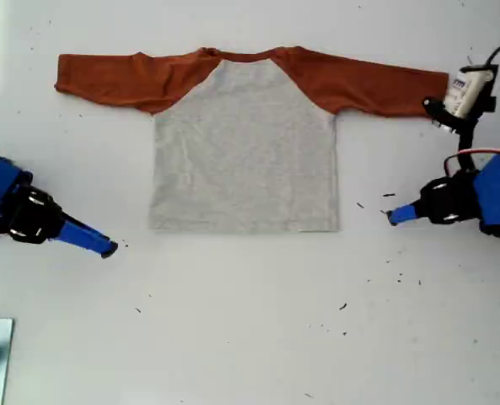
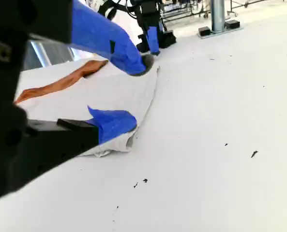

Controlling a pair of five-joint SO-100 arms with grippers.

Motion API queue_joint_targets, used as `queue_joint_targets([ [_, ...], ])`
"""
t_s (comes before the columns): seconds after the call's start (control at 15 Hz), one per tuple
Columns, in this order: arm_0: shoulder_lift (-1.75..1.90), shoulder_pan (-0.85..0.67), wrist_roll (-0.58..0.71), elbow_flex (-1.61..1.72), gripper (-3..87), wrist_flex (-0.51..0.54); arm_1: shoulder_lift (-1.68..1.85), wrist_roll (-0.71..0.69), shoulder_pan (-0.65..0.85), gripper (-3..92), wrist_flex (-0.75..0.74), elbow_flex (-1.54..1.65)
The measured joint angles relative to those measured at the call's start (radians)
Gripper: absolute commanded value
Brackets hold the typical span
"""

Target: Fold t shirt

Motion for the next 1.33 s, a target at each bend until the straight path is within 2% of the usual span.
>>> queue_joint_targets([
  [0.2,0.000,-0.063,0.000,0.000,16.0,0.000,0.002,-0.006,0.035,3.5,-0.032,0.002],
  [0.27,0.000,-0.087,0.000,0.000,4.3,0.000,0.002,0.014,0.046,3.4,-0.032,0.002],
  [0.33,0.000,-0.124,0.000,0.000,-0.2,0.000,0.002,0.025,0.061,3.3,-0.032,0.002],
  [0.53,0.000,-0.250,0.002,0.000,-0.2,-0.006,0.002,0.011,0.143,3.3,0.009,-0.014],
  [0.67,0.000,-0.221,0.061,0.000,-0.2,-0.034,-0.031,-0.055,0.244,3.3,0.095,-0.107],
  [0.8,0.000,-0.221,0.094,0.000,-0.2,-0.037,-0.212,-0.201,0.393,3.3,0.147,-0.296],
  [1.0,0.000,-0.206,0.095,0.000,-0.3,-0.015,-0.646,-0.499,0.761,3.5,0.187,-0.695],
  [1.07,0.000,-0.206,0.095,0.000,-0.3,-0.009,-0.767,-0.584,0.884,8.3,0.213,-0.828],
  [1.2,0.000,-0.206,0.095,0.000,-0.3,-0.006,-0.971,-0.756,1.126,32.3,0.278,-1.077],
  [1.27,0.000,-0.206,0.095,0.000,-0.3,-0.006,-1.051,-0.831,1.236,33.6,0.296,-1.166],
  [1.33,0.000,-0.206,0.095,0.000,-0.3,-0.006,-1.114,-0.900,1.302,30.5,0.293,-1.210],
])
